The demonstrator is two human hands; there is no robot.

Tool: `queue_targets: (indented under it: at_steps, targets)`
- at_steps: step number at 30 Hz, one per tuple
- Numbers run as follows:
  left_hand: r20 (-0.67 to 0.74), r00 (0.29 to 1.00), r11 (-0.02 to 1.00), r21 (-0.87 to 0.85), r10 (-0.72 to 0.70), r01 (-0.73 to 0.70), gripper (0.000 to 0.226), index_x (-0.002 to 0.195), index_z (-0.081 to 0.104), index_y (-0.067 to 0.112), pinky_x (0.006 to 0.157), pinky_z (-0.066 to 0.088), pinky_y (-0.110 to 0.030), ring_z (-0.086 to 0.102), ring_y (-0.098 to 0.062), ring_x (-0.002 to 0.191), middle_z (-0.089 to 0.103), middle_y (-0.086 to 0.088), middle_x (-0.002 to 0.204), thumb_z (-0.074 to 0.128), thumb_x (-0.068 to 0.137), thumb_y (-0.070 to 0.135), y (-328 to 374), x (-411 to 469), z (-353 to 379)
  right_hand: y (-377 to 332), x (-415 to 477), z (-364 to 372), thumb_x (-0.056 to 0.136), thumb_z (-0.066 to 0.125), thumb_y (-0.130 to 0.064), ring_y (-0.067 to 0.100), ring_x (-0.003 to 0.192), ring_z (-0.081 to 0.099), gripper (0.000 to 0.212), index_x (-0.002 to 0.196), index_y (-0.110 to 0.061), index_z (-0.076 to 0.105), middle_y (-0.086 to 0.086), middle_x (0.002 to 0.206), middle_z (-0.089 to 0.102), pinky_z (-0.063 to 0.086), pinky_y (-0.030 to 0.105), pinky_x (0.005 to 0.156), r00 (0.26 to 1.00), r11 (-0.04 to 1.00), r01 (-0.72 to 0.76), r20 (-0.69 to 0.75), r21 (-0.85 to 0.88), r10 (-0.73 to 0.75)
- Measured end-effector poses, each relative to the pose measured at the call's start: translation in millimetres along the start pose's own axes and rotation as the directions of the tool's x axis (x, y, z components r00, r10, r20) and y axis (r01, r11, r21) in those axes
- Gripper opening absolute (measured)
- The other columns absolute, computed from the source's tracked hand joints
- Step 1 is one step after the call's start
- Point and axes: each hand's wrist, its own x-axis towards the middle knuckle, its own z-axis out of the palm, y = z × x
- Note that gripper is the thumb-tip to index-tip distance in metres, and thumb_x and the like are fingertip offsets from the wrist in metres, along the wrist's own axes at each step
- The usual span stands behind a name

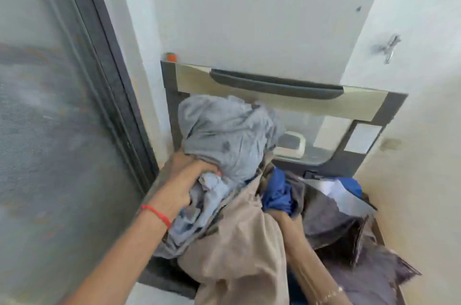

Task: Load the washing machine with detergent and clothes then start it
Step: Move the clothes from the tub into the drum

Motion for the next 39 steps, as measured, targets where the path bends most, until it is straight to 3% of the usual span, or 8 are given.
queue_targets:
  at_steps: [9,14,20,23,26,31,35,39]
  targets:
    - [0.039,0.997,0.898,0.439,-0.062,0.038,0.068,0.12,0.052,0.014,0.088,0.054,-0.037,0.062,-0.024,0.1,0.066,-0.005,0.108,0.073,0.057,0.001,-143.5,36.4,12.0,116.7,47.1,5.9,0.078,0.066,0.003,0.016,0.094,0.056,0.03,0.105,-0.007,0.061,0.004,0.099,0.064,0.045,0.02,0.073,0.961,0.862,-0.233,0.026,-0.45,0.274]
    - [0.169,0.969,0.769,0.638,-0.181,0.032,0.043,0.112,0.058,0.018,0.079,0.054,-0.036,0.066,-0.028,0.094,0.071,-0.011,0.1,0.055,0.072,0.0,-181.6,36.0,50.1,111.2,20.7,-21.9,0.09,0.052,-0.013,0.009,0.063,0.047,0.007,0.086,-0.014,0.058,0.0,0.075,0.054,0.037,0.012,0.047,0.836,0.652,-0.277,0.157,-0.706,0.525]
    - [0.11,0.902,0.696,0.677,-0.417,0.239,0.044,0.127,0.054,0.008,0.098,0.045,-0.029,0.053,-0.027,0.121,0.057,-0.012,0.131,0.052,0.083,0.012,-205.9,20.2,79.1,-39.3,0.3,-78.0,0.077,0.07,-0.007,0.013,0.091,0.069,0.034,0.11,-0.01,0.066,-0.001,0.099,0.074,0.052,0.013,0.065,0.94,0.866,-0.002,0.293,-0.501,0.172]
    - [0.188,0.728,0.653,0.623,-0.659,0.43,0.077,0.143,0.032,0.011,0.101,0.041,-0.042,0.04,-0.03,0.131,0.034,-0.009,0.15,0.066,0.079,0.039,-198.8,6.4,94.1,-84.9,5.1,-158.3,0.061,0.082,-0.012,0.004,0.111,0.059,0.061,0.114,-0.031,0.06,-0.004,0.122,0.065,0.049,0.016,0.085,0.986,0.783,0.162,0.067,-0.6,-0.152]
    - [0.347,0.376,0.506,0.466,-0.859,0.726,0.135,0.149,0.017,0.024,0.095,0.041,-0.062,0.03,-0.042,0.134,0.012,-0.011,0.158,0.081,0.038,0.065,-188.9,-6.1,118.5,-66.6,24.5,-209.5,0.047,0.089,-0.042,0.017,0.126,0.041,0.112,0.138,-0.047,0.024,-0.003,0.141,0.039,0.042,0.036,0.091,0.996,0.713,-0.083,-0.028,-0.696,0.089]
    - [0.418,0.26,0.455,0.484,-0.871,0.747,0.123,0.139,0.038,0.029,0.103,0.006,-0.075,0.024,-0.04,0.14,0.038,-0.008,0.149,0.076,0.032,0.075,-192.5,-25.6,157.4,-2.2,44.5,-230.8,0.059,0.071,-0.06,0.004,0.108,0.057,0.075,0.122,-0.06,0.031,-0.022,0.123,0.05,0.048,0.03,0.09,0.937,0.898,-0.288,0.094,-0.332,0.336]
    - [0.409,0.32,0.508,0.534,-0.855,0.675,0.099,0.126,0.054,0.02,0.113,0.018,-0.061,0.045,-0.032,0.127,0.052,-0.006,0.137,0.084,0.042,0.061,-189.8,-40.1,171.4,6.8,52.1,-232.7,0.067,0.074,-0.019,0.018,0.096,0.07,0.05,0.114,-0.027,0.061,0.0,0.106,0.074,0.056,0.027,0.071,0.957,0.952,-0.244,0.114,-0.183,0.268]
    - [0.218,0.631,0.627,0.552,-0.745,0.55,0.08,0.137,0.035,0.006,0.097,0.041,-0.031,0.048,-0.024,0.115,0.048,-0.012,0.131,0.077,0.071,0.026,-197.2,-41.1,177.9,-7.3,54.9,-233.1,0.052,0.079,-0.003,0.024,0.068,0.071,0.036,0.086,-0.001,0.069,0.013,0.079,0.076,0.056,0.031,0.061,0.983,0.946,-0.183,-0.075,-0.266,0.169]
